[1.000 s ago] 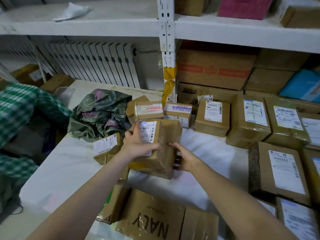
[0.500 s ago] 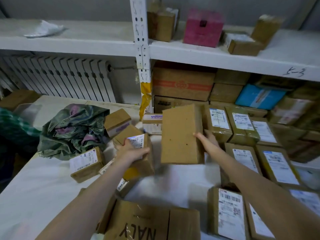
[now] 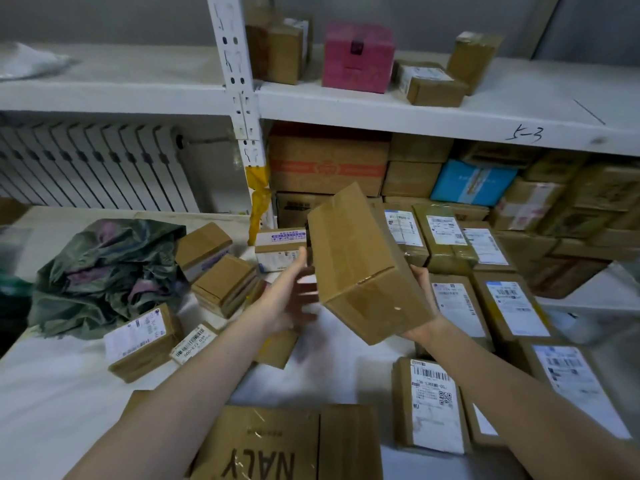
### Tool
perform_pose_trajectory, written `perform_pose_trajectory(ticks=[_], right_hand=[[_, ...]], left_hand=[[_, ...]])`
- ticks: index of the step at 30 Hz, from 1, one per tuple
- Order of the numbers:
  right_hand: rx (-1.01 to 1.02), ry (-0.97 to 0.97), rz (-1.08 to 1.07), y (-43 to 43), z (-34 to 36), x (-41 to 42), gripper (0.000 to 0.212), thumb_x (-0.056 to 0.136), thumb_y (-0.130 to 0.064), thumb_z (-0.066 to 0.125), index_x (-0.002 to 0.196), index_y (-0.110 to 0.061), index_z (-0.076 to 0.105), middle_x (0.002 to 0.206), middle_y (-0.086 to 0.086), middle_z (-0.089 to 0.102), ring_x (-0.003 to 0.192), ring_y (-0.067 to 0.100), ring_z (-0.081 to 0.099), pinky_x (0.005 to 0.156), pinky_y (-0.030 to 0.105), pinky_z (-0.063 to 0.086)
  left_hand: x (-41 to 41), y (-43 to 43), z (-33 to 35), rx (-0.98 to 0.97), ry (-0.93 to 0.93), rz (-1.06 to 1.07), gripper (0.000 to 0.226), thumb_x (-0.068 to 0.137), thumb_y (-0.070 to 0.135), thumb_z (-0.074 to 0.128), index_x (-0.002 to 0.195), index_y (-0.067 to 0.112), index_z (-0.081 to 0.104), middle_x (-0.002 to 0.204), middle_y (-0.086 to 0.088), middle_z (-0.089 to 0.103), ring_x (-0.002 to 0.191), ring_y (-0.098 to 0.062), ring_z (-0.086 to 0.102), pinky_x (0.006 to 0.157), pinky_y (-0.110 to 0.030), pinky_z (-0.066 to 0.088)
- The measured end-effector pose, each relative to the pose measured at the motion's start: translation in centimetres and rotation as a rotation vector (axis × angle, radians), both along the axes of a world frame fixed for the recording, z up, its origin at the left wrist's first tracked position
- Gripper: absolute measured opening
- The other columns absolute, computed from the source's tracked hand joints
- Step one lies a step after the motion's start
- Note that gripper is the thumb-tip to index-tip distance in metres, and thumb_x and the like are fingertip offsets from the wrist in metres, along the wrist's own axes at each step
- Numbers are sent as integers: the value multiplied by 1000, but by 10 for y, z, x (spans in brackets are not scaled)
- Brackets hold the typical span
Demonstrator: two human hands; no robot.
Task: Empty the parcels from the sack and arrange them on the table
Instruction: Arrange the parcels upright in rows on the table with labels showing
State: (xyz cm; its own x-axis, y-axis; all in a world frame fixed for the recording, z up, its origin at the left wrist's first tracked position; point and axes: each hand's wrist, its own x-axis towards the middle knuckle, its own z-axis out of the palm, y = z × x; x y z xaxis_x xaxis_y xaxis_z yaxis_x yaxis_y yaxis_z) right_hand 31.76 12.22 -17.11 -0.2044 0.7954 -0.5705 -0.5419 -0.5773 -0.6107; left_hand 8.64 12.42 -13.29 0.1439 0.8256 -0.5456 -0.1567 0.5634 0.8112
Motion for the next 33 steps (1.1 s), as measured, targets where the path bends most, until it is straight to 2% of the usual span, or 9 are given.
perform_pose_trajectory(ticks=[3, 7, 10, 12, 15, 21, 26, 31, 33], right_hand=[[91, -236, 81, 9, 14, -8, 46, 92, -48, 40, 105, -13, 68, 95, 11, 69, 84, 25, 65, 73, 35, 53], [270, -642, 118, 14, 28, -22, 41, 96, -41, 50, 131, -21, 53, 116, 7, 67, 109, 25, 63, 87, 43, 52], [247, -522, 276, 2, 36, -30, 94, 64, -79, 66, 140, -27, 43, 132, 1, 60, 121, 23, 57, 101, 52, 45], [333, -655, 265, -6, 39, -37, 122, 48, -76, 78, 147, -25, 27, 143, 0, 49, 130, 23, 48, 109, 49, 37], [420, -960, 54, -12, 39, -44, 131, 51, -55, 88, 151, -25, 9, 151, 4, 29, 139, 24, 32, 114, 47, 30], [404, -1115, 28, -26, 36, -49, 145, 53, -45, 91, 150, -26, -15, 151, 11, 13, 139, 33, 26, 112, 45, 28], [348, -1170, 0, -25, 33, -46, 135, 60, -38, 88, 150, -30, -12, 149, 13, 20, 136, 33, 30, 108, 50, 32], [217, -729, -43, -21, 42, -16, 92, 78, -29, 75, 151, -30, 19, 139, 9, 48, 117, 29, 52, 93, 49, 46], [165, -564, -43, -25, 47, -4, 64, 85, -31, 64, 143, -21, 38, 126, 11, 59, 106, 28, 59, 79, 43, 49]], left_hand=[[2, -7, 13, -72, -305, 3, 68, 70, 59, 64, 126, 21, 57, 110, -13, 70, 102, -33, 65, 90, -47, 50], [9, -10, 6, 34, -163, -2, 62, 79, 57, 64, 131, 27, 53, 124, -10, 65, 117, -28, 58, 102, -48, 43], [21, -22, 2, 117, -39, -64, 57, 86, 70, 40, 133, 38, 47, 133, 0, 58, 125, -22, 50, 109, -49, 35], [24, -26, 3, 130, -38, -90, 59, 88, 72, 29, 133, 39, 48, 138, -1, 54, 132, -23, 44, 113, -50, 30], [22, -30, 13, 139, -97, -163, 67, 92, 70, 12, 145, 38, 38, 151, 5, 38, 141, -19, 29, 113, -43, 24], [17, -32, 18, 83, -123, -218, 79, 91, 69, 6, 147, 23, 39, 160, 1, 20, 149, -22, 7, 118, -54, -1], [27, -40, 12, 121, -116, -254, 78, 93, 68, 8, 138, 21, 51, 156, 0, 30, 146, -24, 17, 116, -58, 0], [23, -31, 17, 144, 60, 138, 31, 95, 43, 52, 116, 19, 57, 128, -4, 59, 112, -19, 53, 94, -38, 35], [15, -31, 11, 66, 137, 116, 60, 76, 49, 72, 126, 22, 50, 131, 0, 54, 120, -22, 48, 98, -38, 34]])
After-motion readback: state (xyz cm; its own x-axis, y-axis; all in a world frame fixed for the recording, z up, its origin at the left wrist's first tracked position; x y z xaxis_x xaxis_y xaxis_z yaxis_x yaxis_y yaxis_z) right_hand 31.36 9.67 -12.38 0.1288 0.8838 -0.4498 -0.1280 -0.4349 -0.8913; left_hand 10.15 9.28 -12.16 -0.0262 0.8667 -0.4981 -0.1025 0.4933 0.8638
